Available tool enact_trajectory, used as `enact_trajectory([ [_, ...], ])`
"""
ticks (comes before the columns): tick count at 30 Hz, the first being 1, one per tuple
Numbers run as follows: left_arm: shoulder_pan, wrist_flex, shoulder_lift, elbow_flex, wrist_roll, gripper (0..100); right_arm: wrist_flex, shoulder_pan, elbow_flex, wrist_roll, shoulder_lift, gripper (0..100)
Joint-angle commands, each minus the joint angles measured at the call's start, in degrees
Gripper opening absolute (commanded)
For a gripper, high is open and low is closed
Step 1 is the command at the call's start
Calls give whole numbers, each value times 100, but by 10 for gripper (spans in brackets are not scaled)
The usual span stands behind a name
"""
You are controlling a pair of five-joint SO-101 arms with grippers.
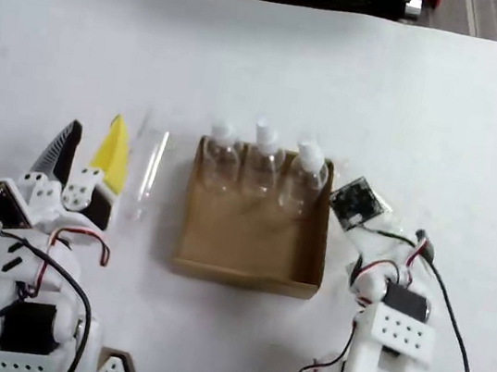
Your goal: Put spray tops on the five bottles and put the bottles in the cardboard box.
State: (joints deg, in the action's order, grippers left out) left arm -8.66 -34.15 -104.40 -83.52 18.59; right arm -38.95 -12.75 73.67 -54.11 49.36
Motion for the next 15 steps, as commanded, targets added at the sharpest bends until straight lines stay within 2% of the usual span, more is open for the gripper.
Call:
enact_trajectory([
  [1, 40, 0, -48, 44, -35, 207, 207, -110, -747, -70, -840, 303],
  [9, 40, 9, -48, 44, -35, 207, 251, -558, -2277, -747, -3380, 302],
  [15, 40, 9, -48, 44, -35, 207, 936, -470, -2251, -747, -3793, 302],
])
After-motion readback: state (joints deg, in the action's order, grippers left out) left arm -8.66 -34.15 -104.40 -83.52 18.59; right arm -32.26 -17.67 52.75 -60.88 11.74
